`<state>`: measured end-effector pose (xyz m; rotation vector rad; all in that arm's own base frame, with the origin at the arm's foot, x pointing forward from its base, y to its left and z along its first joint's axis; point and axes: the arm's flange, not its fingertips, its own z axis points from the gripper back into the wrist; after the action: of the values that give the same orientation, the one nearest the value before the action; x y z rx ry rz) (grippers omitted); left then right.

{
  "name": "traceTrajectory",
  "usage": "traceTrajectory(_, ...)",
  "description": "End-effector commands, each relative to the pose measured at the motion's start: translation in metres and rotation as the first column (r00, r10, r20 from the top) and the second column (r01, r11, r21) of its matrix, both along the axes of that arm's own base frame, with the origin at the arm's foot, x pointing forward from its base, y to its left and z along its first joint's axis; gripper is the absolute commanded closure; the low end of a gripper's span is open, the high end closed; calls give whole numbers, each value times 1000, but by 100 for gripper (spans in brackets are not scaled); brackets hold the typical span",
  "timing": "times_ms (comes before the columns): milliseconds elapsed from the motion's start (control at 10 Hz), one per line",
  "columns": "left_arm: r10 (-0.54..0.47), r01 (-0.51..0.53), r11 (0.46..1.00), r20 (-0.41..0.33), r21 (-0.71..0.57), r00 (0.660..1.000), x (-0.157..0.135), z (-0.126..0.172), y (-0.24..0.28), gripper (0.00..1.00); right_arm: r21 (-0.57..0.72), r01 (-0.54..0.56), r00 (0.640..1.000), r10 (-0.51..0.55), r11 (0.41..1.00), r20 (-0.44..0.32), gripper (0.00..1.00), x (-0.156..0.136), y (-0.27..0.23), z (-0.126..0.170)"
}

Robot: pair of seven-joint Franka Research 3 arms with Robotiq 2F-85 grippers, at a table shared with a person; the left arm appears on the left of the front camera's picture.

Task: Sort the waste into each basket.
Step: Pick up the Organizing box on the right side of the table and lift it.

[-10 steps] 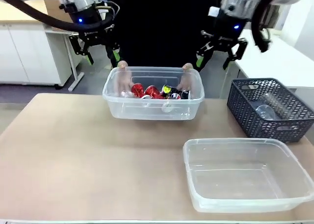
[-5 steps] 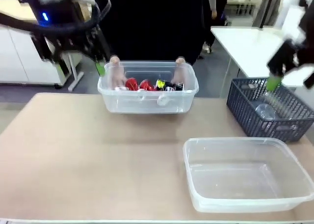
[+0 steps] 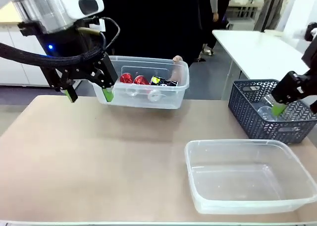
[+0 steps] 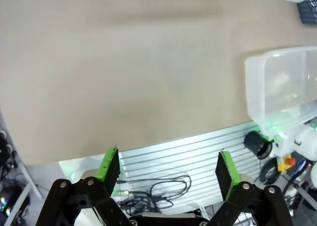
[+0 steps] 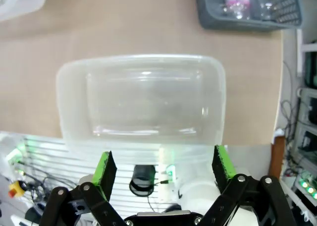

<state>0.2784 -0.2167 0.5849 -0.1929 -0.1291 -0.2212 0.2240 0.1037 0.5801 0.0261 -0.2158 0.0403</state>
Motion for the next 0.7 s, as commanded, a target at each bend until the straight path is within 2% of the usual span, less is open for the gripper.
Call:
traceTrajectory(0, 30, -31, 999, 21, 23, 999, -2, 6, 2, 0, -2, 2, 1000, -2, 1000, -10, 0, 4, -1, -7)
traceTrajectory(100, 0, 0, 1000, 0, 0, 1000, 0, 0, 0, 0, -35, -4, 1000, 3, 999, -28, 0, -2, -16, -25)
traceTrajectory(300, 140, -143, 986, -41, -90, 989, -12, -51, -81, 0, 4, 8, 998, -8, 1000, -68, 0, -13, -75, -73)
traceTrajectory(400, 156, -162, 982, -63, -99, 986, -16, -71, -124, 0, 6, 23, 995, -22, 1000, -99, 0, -15, -102, -98)
traceTrajectory(500, 116, -124, 987, -90, -97, 989, -20, -90, -167, 0, 3, 41, 990, -40, 999, -136, 0, -17, -127, -132)
traceTrajectory(600, 41, -52, 992, -103, -115, 994, -23, -103, -193, 0, 4, 44, 988, -42, 999, -149, 0, -19, -138, -150)
